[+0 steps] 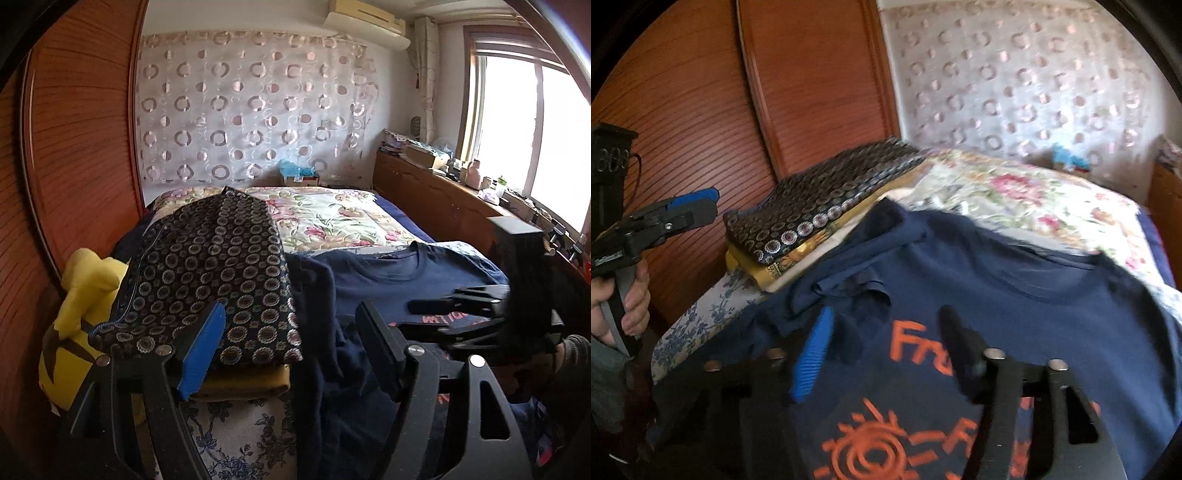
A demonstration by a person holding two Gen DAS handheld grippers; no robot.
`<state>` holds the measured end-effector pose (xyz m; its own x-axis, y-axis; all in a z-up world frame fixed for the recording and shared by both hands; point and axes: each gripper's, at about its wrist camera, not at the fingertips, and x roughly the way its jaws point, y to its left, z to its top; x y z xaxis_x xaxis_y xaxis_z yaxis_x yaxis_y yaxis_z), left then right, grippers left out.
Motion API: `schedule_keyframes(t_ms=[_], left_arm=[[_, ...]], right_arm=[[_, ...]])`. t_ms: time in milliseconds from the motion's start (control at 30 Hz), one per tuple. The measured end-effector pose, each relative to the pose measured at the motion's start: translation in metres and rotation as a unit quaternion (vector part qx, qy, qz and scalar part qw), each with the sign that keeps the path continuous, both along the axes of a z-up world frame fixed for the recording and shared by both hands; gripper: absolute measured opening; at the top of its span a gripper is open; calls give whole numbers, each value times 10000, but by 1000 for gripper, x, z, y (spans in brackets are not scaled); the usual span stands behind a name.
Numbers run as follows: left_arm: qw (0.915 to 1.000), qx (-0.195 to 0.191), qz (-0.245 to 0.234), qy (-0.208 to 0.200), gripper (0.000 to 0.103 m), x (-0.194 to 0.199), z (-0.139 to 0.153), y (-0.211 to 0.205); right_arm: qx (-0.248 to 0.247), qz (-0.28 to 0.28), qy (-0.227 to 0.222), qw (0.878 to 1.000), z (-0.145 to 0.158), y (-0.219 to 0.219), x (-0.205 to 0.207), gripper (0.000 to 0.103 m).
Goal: Fold small clothes
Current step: 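Grasp the shirt side nearest the right gripper with the right gripper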
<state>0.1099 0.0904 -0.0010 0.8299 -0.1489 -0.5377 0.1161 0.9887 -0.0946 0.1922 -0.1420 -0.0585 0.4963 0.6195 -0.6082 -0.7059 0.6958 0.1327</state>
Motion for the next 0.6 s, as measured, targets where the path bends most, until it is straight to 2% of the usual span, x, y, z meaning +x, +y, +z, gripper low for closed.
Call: schedule_keyframes(t_ms=[67,300,367,467,600], left_arm=[[10000,13,25,38,74,0,-3,1],[9998,105,150,77,74,2,-6,10],[9998,98,154,95,74,5,-7,12],[9998,72,167,111,74,9,-7,15],[9998,52,146,112,74,12,-6,14]], right_arm=[[-15,262,110,9996,-5,15,10,41],[30,822,459,9956,-9,41,38,38],[12,925,550,9942,-13,46,45,30],[-246,916,632,9935,-24,54,53,22],[-224,961,733,9924,-29,47,62,21]])
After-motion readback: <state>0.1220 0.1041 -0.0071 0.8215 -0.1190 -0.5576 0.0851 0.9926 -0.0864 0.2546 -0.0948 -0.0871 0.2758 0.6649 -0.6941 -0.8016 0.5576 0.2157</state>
